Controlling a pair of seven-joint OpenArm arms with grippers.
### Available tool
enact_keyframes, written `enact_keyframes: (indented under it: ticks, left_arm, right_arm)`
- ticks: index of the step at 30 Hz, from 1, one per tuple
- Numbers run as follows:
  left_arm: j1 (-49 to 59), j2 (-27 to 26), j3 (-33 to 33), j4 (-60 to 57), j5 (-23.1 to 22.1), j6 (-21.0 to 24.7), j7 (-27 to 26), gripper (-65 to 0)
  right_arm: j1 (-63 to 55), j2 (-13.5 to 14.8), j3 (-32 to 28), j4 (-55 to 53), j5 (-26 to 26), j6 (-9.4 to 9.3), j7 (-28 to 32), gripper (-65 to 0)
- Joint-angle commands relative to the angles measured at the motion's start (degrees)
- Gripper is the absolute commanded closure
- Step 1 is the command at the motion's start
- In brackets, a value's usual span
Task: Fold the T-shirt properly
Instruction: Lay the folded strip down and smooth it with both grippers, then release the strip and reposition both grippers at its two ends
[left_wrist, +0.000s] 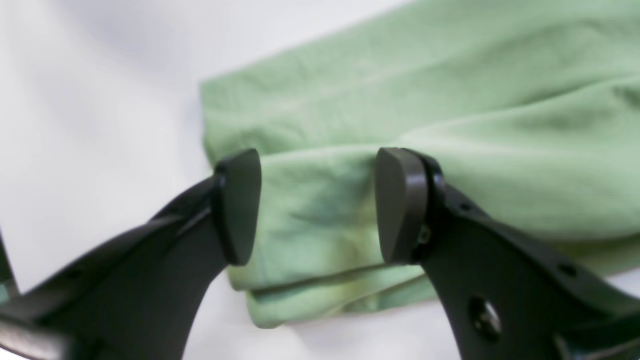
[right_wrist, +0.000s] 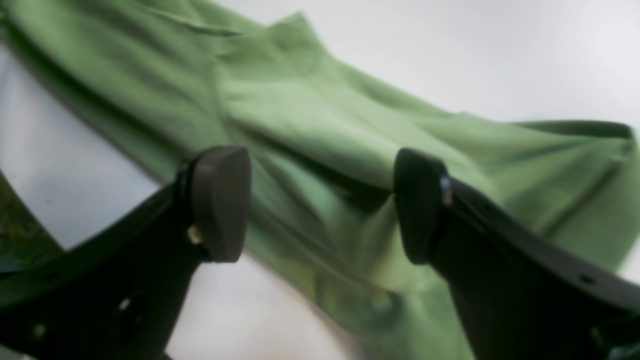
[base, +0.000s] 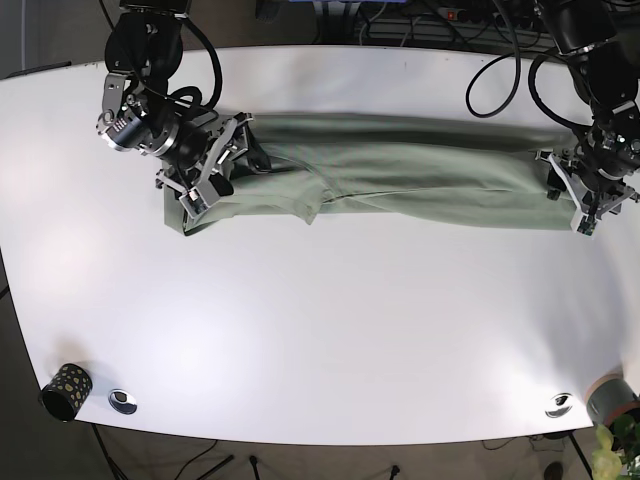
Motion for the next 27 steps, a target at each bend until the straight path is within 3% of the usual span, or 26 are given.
enact_keyframes:
  ticks: [1, 5, 13, 18, 27]
  left_arm:
    - [-0.7, -1.0, -1.6, 2.4, -2.3, 0.3, 1.4, -34.4]
    - [-1.5, -1.0, -7.5, 2.4, -5.9, 0.3, 4.7, -35.8]
    - [-4.8, -1.3, -19.8, -5.3, -13.4, 0.4, 10.8, -48.1]
    - [-4.5, -2.9, -20.5, -11.6, -16.6, 0.3, 10.8, -48.3]
    - [-4.7, -3.5, -20.4, -19.5, -17.0, 0.1, 8.3, -48.3]
  right_arm:
    - [0.9, 0.7, -1.4, -2.8, 0.8, 0.1, 1.2, -42.8]
    - [1.5, 0.8, -2.6, -8.7, 0.8, 0.1, 3.3, -40.1]
    - [2.7, 2.8, -4.9, -14.5, 0.8, 0.1, 6.2, -37.9]
    - [2.9, 2.8, -4.9, -14.5, 0.8, 0.1, 6.2, -37.9]
    - [3.0, 2.8, -4.9, -14.3, 0.8, 0.1, 6.2, -37.9]
